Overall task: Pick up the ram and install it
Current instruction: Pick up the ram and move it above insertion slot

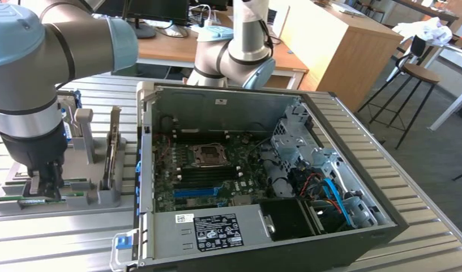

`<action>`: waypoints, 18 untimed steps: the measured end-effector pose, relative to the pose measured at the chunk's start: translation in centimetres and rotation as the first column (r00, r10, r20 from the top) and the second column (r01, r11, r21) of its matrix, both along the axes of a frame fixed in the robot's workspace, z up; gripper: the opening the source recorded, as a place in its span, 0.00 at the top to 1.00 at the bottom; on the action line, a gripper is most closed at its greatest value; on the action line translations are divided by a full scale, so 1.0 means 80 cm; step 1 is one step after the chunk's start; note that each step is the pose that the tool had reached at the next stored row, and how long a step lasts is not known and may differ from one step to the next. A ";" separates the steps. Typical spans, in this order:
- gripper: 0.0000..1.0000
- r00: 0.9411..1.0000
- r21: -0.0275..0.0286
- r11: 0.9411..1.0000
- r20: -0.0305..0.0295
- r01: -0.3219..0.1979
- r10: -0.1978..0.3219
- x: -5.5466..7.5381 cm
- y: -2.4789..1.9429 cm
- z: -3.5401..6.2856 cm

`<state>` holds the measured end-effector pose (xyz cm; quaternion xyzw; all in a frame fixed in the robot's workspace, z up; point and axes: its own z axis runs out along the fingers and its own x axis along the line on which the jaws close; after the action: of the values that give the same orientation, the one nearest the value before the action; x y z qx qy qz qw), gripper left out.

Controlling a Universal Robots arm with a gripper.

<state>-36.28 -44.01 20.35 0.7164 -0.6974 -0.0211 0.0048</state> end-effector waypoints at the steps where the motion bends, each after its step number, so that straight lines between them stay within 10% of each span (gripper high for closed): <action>1: 0.64 1.000 0.000 1.000 0.000 0.000 0.000 0.000 0.0000 -0.001; 18: 0.64 1.000 0.000 1.000 0.000 0.000 0.000 0.000 -0.0035 -0.006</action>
<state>-36.28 -44.29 19.91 0.7164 -0.6974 -0.0211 0.0048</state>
